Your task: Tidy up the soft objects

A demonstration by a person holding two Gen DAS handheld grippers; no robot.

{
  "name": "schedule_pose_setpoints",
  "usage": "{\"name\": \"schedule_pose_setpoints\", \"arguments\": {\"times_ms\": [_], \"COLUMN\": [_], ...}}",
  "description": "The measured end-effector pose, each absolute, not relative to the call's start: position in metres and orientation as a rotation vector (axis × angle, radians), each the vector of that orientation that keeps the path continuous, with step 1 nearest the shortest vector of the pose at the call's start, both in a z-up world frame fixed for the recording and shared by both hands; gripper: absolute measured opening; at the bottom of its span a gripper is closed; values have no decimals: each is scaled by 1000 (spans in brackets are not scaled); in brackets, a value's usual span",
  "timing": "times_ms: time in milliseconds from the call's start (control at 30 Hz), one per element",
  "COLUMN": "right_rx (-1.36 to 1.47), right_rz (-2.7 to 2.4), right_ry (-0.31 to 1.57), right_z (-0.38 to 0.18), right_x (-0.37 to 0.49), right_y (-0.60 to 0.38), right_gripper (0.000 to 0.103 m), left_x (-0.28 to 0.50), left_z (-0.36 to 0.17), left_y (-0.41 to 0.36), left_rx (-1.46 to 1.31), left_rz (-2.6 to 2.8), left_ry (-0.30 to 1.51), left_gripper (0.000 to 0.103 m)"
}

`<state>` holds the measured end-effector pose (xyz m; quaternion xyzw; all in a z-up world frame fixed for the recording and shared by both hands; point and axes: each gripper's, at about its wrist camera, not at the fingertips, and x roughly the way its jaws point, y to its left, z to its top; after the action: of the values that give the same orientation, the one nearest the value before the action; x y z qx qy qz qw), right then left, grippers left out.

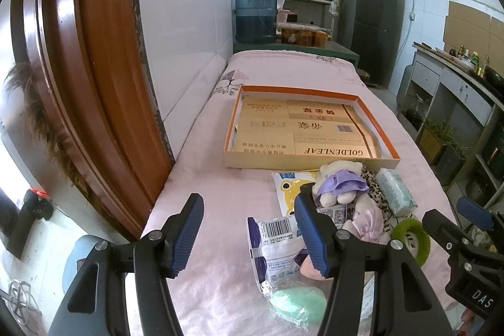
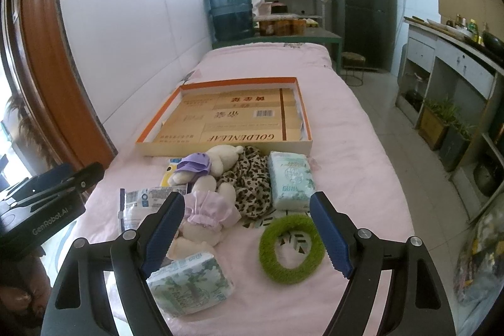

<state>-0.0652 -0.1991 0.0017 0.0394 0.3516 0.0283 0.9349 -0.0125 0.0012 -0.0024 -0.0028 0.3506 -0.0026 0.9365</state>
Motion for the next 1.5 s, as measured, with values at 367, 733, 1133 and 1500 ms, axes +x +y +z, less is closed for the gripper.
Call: {"name": "schedule_pose_setpoints", "arguments": {"times_ms": [367,733,1133,1500], "right_rx": [82,86,80,55], "right_rz": [57,56,62,87], "right_ry": [721,728,732,778], "right_z": [1,-2,-4,-26], "right_x": [-65,-68,-82,-103], "right_y": [-198,-201,-206,-202], "right_gripper": [83,83,83,83], "left_x": [-13,-12,-34,-61], "left_z": [-2,-2,-13,-41], "left_y": [0,0,14,8], "left_rx": [-5,-5,-38,-57], "left_rz": [-6,-6,-68,-187], "left_ry": [716,715,691,744], "left_gripper": [60,60,60,60]}}
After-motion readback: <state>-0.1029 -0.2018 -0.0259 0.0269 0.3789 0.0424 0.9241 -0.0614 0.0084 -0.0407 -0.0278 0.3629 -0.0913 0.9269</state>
